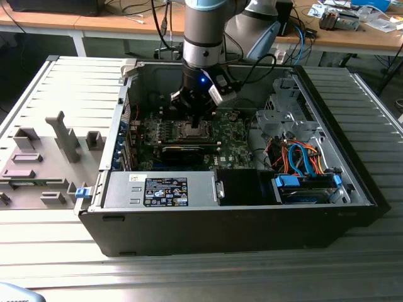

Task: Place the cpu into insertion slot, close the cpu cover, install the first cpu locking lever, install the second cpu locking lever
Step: 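Install the second cpu locking lever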

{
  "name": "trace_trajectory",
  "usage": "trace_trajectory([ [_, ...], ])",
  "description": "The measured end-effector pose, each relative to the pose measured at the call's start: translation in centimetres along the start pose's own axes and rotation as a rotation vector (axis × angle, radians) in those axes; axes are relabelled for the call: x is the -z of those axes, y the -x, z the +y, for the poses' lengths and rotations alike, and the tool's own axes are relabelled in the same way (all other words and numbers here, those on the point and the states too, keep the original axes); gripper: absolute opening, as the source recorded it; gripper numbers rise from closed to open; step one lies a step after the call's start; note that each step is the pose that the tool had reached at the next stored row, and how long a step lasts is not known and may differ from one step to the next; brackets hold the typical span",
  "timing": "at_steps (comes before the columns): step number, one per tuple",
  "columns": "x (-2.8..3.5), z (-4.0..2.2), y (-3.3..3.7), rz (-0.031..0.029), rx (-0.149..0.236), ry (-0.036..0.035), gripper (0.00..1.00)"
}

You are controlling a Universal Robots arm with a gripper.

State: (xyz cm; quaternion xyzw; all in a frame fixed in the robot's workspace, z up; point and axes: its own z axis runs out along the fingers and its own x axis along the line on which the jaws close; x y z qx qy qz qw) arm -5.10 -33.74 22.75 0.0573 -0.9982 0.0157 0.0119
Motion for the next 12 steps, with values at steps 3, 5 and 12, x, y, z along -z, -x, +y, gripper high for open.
trace_trajectory([
  [3, 1.05, -0.03, -0.03, 0.0, 0.0, -0.0003, 0.11],
  [5, 1.6, -0.04, -0.04, -0.0001, 0.0, -0.0003, 0.11],
  [12, 1.63, -0.04, -0.04, -0.0001, 0.0, -0.0004, 0.11],
])
